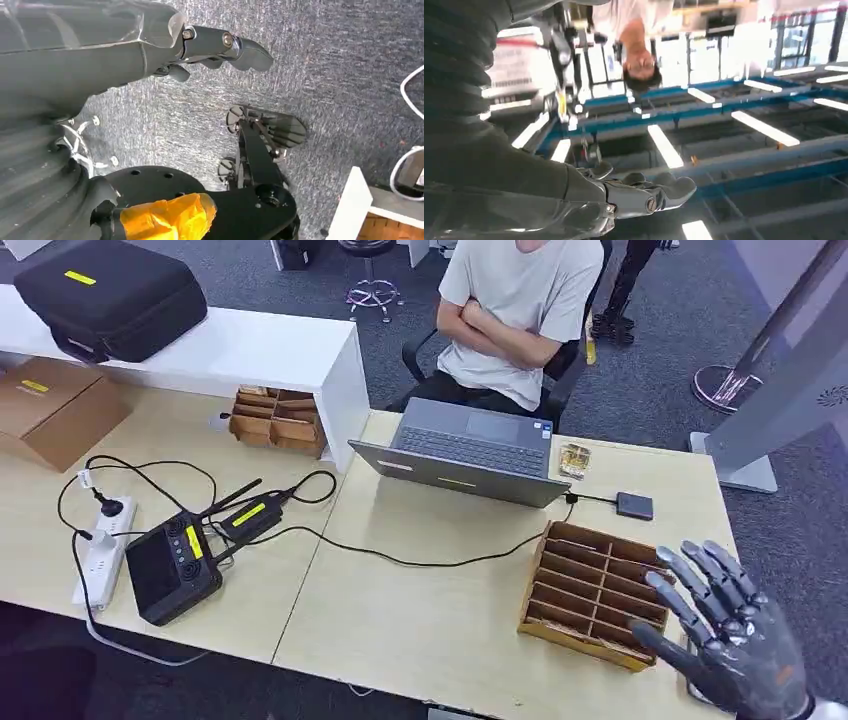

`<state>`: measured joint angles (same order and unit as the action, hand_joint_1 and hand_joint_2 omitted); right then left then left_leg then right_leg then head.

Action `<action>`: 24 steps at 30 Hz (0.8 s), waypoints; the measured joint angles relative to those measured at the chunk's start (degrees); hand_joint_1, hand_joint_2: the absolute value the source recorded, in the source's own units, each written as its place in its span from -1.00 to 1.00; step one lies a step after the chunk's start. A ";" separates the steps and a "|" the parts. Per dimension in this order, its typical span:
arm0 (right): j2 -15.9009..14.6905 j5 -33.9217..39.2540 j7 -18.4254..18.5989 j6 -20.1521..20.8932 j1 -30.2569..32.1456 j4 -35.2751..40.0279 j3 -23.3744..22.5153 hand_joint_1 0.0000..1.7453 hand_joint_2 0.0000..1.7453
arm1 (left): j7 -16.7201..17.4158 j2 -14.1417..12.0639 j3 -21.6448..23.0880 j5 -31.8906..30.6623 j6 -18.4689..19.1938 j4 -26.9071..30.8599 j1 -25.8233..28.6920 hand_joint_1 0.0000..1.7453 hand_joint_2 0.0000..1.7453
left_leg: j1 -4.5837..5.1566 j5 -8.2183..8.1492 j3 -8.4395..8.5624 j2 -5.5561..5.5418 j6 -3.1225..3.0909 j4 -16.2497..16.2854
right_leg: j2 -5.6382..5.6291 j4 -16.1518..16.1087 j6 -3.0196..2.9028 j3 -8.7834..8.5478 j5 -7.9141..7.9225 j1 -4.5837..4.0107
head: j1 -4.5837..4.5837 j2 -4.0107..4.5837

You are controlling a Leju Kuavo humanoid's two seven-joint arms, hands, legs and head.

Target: Pass the card to the sensor for recognition and then transmit it.

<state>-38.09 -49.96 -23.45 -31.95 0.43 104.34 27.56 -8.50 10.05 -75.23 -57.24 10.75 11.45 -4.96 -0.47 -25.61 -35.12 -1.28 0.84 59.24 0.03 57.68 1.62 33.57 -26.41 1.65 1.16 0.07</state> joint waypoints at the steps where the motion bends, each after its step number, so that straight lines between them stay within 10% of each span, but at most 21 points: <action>1: 0.80 0.28 0.04 1.69 1.59 -0.47 0.13 -1.00 1.00 | 0.00 -0.02 -0.17 0.00 0.02 0.02 0.02 -1.00 1.00 | 0.00 0.00 0.00 0.00 0.00 0.00 | 0.00 0.00 -0.02 -0.01 -0.01 0.00 | 0.02 0.00; 24: 4.04 3.23 6.36 7.21 10.75 -5.35 4.44 -1.00 1.00 | -0.02 -0.31 -1.84 -0.13 -0.39 0.00 -0.01 -1.00 1.00 | 0.00 0.01 0.04 0.06 0.00 0.00 | -0.06 0.01 -0.03 0.00 -0.01 0.00 | 0.00 0.00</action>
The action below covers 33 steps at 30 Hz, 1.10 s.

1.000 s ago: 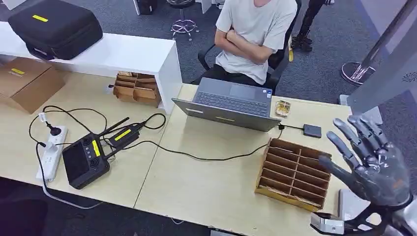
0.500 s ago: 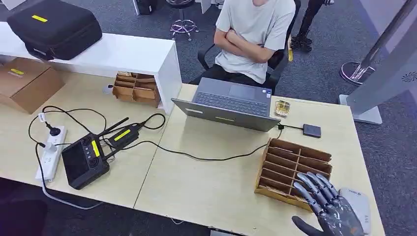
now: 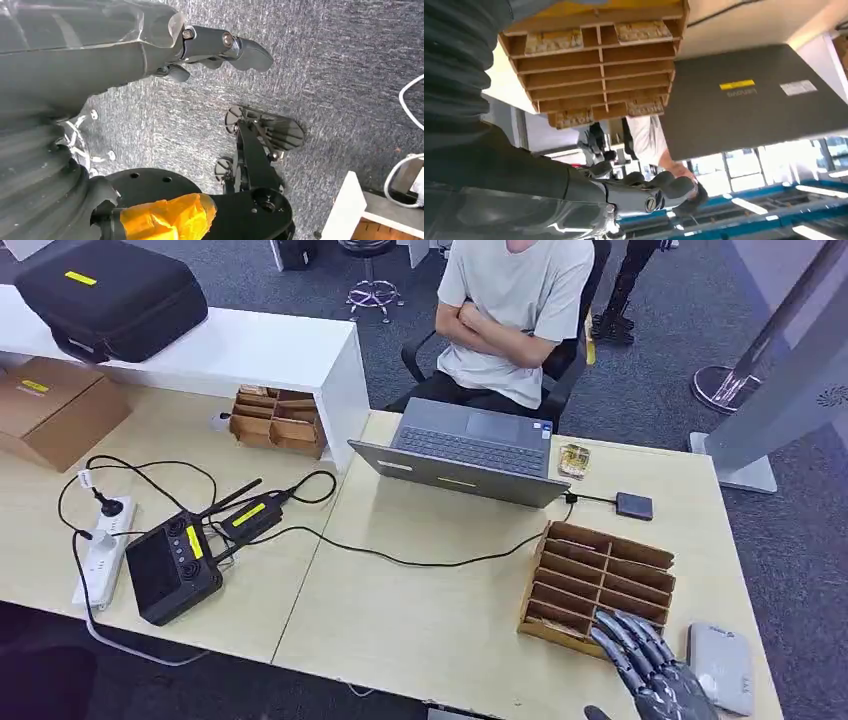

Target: Pass the card to the sensor for recognition and then transmit it.

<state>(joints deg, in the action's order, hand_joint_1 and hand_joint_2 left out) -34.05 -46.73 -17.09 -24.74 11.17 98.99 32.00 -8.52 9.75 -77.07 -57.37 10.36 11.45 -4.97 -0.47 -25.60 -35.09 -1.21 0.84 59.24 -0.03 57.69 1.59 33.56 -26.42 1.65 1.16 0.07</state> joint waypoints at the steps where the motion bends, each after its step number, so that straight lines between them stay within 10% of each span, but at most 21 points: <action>1: -0.02 0.09 0.33 0.35 0.00 -0.20 0.26 -1.00 1.00 | 0.00 -0.02 0.00 -0.17 -0.02 0.00 -0.01 -1.00 1.00 | 0.00 0.00 0.00 0.00 0.00 0.00 | 0.00 0.00 0.00 0.00 0.00 0.00 | 0.02 0.00; 33: 7.19 -7.87 4.32 -11.96 -5.77 -21.88 -1.29 -1.00 1.00 | 1.27 -0.04 0.00 -2.38 -1.31 0.00 -0.15 -1.00 1.00 | 0.00 0.00 0.02 0.01 0.00 0.00 | -0.01 0.00 0.00 -0.02 0.01 0.00 | 0.00 0.00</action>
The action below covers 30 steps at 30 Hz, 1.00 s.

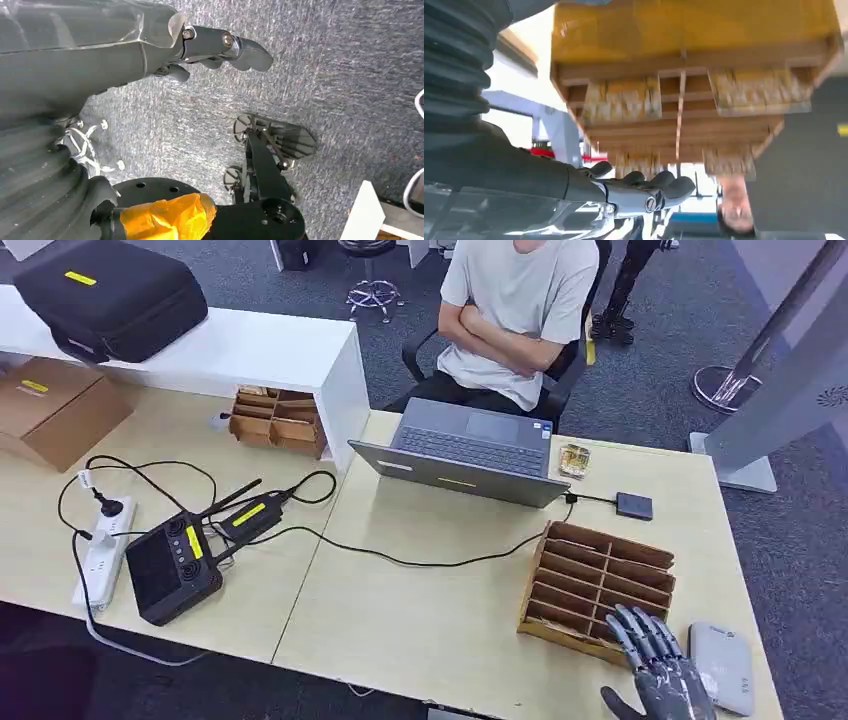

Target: Pass the card to the sensor for recognition and then transmit it.

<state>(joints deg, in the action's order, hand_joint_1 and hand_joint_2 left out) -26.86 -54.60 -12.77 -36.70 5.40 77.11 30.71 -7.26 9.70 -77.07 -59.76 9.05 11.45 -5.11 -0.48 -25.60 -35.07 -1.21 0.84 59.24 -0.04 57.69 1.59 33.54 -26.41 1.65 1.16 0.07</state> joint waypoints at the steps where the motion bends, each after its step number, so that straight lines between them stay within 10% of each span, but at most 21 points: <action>1: 0.18 -0.06 -0.17 -0.72 0.00 0.02 -0.17 -1.00 1.00 | -0.07 0.00 0.00 -0.02 0.13 0.00 0.00 -1.00 1.00 | 0.00 0.00 0.00 0.00 0.00 0.00 | 0.00 0.00 0.00 0.00 0.00 0.00 | 0.02 0.00; 30: 2.43 -0.79 -0.48 -1.09 0.09 -0.94 -1.75 -1.00 1.00 | -0.07 0.00 0.00 -0.42 1.40 0.00 0.00 -1.00 1.00 | 0.00 0.00 0.00 0.00 0.00 0.00 | 0.00 0.00 0.00 0.01 0.00 0.00 | 0.00 0.00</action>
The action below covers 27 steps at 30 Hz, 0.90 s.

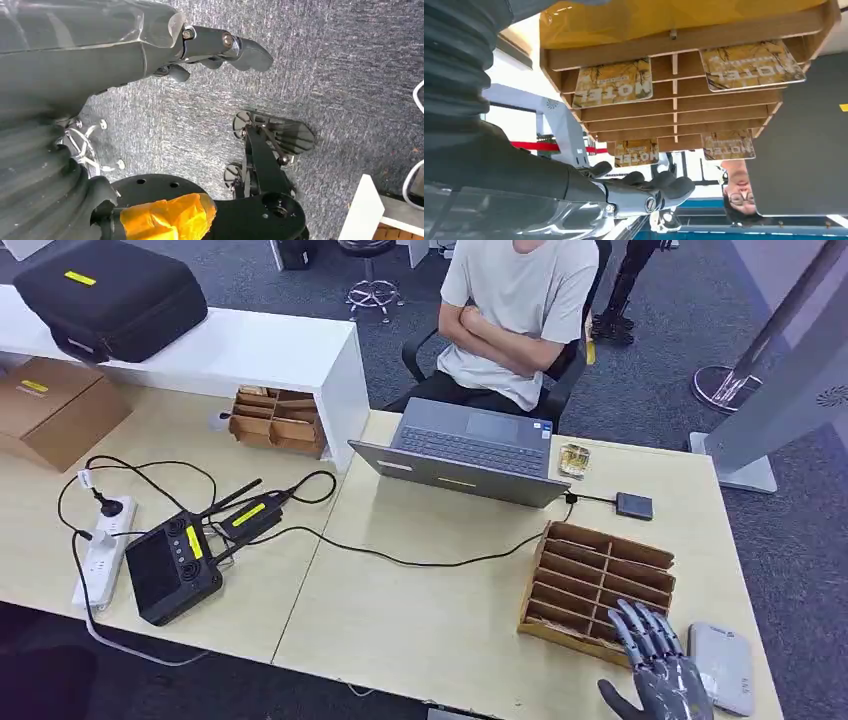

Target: Pass the card to the sensor for recognition and then transmit it.

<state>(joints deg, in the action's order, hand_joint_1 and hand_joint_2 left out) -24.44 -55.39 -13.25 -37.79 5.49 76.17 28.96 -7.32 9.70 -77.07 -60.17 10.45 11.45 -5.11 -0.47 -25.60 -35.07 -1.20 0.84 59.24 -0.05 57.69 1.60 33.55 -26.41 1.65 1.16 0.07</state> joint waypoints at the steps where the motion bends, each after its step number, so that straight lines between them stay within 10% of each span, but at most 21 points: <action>1: 0.00 0.02 0.04 0.00 -0.01 -0.20 -0.04 -1.00 1.00 | 0.00 0.00 0.02 0.00 0.07 0.00 0.00 -1.00 1.00 | 0.00 0.00 0.00 0.00 0.00 0.00 | 0.00 0.00 0.00 0.00 0.00 0.00 | 0.02 0.00; 5: 0.02 0.02 0.04 0.00 -0.01 -0.72 -0.04 -1.00 1.00 | 0.00 0.00 0.02 0.00 0.22 0.00 0.00 -1.00 1.00 | 0.00 0.00 0.00 0.00 0.00 0.00 | 0.00 0.00 0.00 0.00 0.00 0.00 | 0.00 0.00; 6: 0.02 0.02 0.04 0.00 -0.01 -0.81 -0.04 1.00 1.00 | 0.00 0.00 0.02 0.00 0.22 0.00 0.00 -1.00 1.00 | 0.00 0.00 0.00 0.00 0.00 0.00 | 0.00 0.00 0.00 0.00 0.00 0.00 | 0.00 0.00; 27: 0.17 3.04 -1.44 0.24 0.42 -0.48 -0.13 1.00 1.00 | -0.04 0.00 0.00 0.00 0.74 0.00 0.00 -1.00 1.00 | 0.00 0.00 0.00 0.00 0.00 0.00 | 0.00 0.00 0.00 0.00 -0.01 0.00 | 0.02 0.00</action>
<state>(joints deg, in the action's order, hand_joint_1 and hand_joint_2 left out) -24.26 -52.35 -14.69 -37.55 5.91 75.69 28.83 -7.37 9.70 -77.07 -60.17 11.19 11.45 -5.12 -0.47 -25.61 -35.07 -1.20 0.84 59.24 -0.04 57.69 1.60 33.55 -26.42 1.65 1.18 0.07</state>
